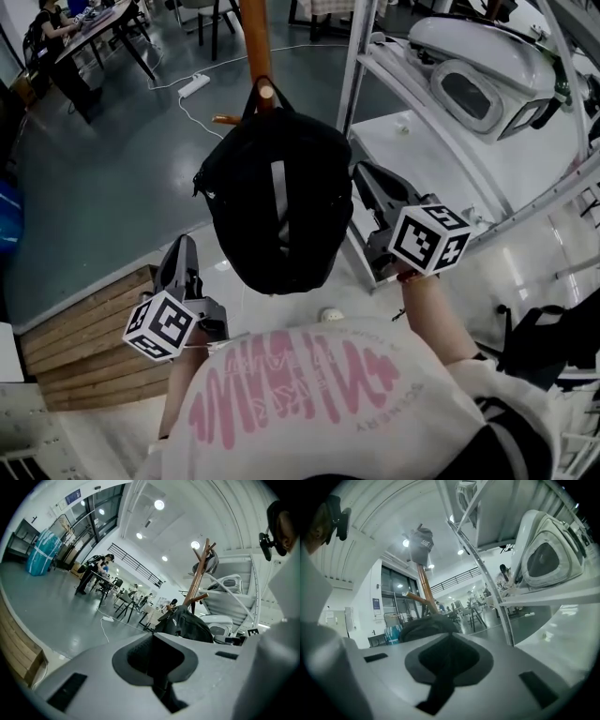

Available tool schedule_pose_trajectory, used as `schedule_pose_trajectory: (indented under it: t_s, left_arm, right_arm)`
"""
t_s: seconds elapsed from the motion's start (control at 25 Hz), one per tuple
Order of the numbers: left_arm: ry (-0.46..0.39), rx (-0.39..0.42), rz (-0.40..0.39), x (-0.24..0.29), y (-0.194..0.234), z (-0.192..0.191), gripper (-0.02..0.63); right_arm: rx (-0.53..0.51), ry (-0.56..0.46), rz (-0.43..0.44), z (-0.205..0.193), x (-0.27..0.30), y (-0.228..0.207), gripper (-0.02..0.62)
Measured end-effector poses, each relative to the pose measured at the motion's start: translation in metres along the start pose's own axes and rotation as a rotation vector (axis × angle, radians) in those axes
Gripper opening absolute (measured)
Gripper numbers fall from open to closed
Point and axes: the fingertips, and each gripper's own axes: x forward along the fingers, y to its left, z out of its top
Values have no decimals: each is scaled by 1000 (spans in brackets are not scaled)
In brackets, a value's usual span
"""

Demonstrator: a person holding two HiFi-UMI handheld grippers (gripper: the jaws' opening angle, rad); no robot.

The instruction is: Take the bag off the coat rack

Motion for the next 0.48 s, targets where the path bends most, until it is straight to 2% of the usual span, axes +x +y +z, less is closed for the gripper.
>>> schedule_pose_trajectory:
  t_s: [0.12,0.28,0.48]
  left_arm:
    - [-3,5,21,3,4,0,5]
    - [-17,-5,49,1,11,0,5]
    - [-9,-22,69,2,16,-8,5]
  right_arm:
    - [-28,26,30,2,11,0,59]
    - [-95,57,23,0,21,-3,119]
    - [-29,63,51,-1,22,-8,170]
